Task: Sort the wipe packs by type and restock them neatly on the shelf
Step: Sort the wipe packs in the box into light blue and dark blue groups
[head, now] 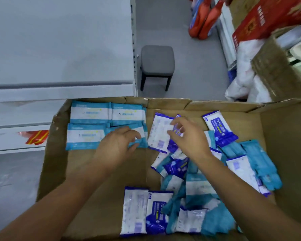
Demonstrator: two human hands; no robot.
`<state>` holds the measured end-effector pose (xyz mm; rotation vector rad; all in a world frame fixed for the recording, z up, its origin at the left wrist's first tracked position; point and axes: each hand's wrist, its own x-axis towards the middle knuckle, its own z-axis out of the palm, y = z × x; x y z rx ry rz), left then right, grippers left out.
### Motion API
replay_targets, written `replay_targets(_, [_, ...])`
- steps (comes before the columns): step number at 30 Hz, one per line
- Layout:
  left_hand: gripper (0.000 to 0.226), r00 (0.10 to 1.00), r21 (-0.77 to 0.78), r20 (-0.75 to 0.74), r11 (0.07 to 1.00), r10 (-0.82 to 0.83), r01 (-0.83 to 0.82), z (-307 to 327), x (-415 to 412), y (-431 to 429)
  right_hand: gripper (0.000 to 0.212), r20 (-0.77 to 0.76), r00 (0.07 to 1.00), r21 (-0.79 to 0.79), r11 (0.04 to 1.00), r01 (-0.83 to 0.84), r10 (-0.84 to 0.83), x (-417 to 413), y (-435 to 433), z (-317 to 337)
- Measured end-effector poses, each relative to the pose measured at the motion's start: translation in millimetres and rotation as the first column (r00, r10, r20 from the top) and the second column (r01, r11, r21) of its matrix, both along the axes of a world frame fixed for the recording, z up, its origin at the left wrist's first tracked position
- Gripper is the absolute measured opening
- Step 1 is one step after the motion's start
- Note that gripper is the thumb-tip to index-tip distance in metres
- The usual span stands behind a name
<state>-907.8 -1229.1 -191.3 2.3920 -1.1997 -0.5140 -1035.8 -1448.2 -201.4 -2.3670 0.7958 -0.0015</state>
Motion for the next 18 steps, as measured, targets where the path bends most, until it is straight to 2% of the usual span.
replay_targets(3, [0.022, 0.968, 0.038, -0.250, 0.999, 0.006, 0.003, -0.9, -47.0, -45.7, 0.016, -0.116, 0.967, -0.003, 0.974, 0.227, -0.226, -71.9, -50.8, 10.0])
replay_targets(6, [0.026, 0.936, 0.037, -0.350, 0.999, -0.017, 0.032, -6.0, -86.8, -88.8, 0.012, -0.206, 0.882, -0.008, 0.902, 0.433, -0.425, -129.9, -81.2, 16.5])
replay_targets(8, [0.030, 0.916, 0.053, -0.401, 0.998, -0.015, 0.039, -8.4, -108.6, -113.5, 0.016, -0.252, 0.834, 0.035, 0.856, 0.516, -0.492, -157.6, -94.3, 16.0])
replay_targets(11, [0.036, 0.949, 0.176, -0.316, 0.983, 0.003, 0.055, -17.2, -133.4, -138.8, 0.020, -0.348, 0.828, 0.132, 0.851, 0.508, -0.440, -180.6, -96.6, 7.9])
replay_targets(13, [0.040, 0.958, 0.261, -0.278, 0.965, 0.065, 0.010, -24.0, -141.0, -149.8, 0.016, -0.334, 0.849, 0.187, 0.854, 0.486, -0.410, -184.1, -93.4, 0.5])
replay_targets(16, [0.044, 0.940, 0.285, -0.263, 0.948, 0.217, -0.139, -30.1, -144.6, -159.5, 0.012, -0.300, 0.884, 0.183, 0.888, 0.422, -0.359, -176.4, -94.2, -5.9])
replay_targets(18, [0.053, 0.923, 0.284, -0.263, 0.936, 0.282, -0.206, -33.6, -150.7, -160.5, 0.019, -0.301, 0.901, 0.167, 0.914, 0.371, -0.311, -171.3, -97.1, -8.0])
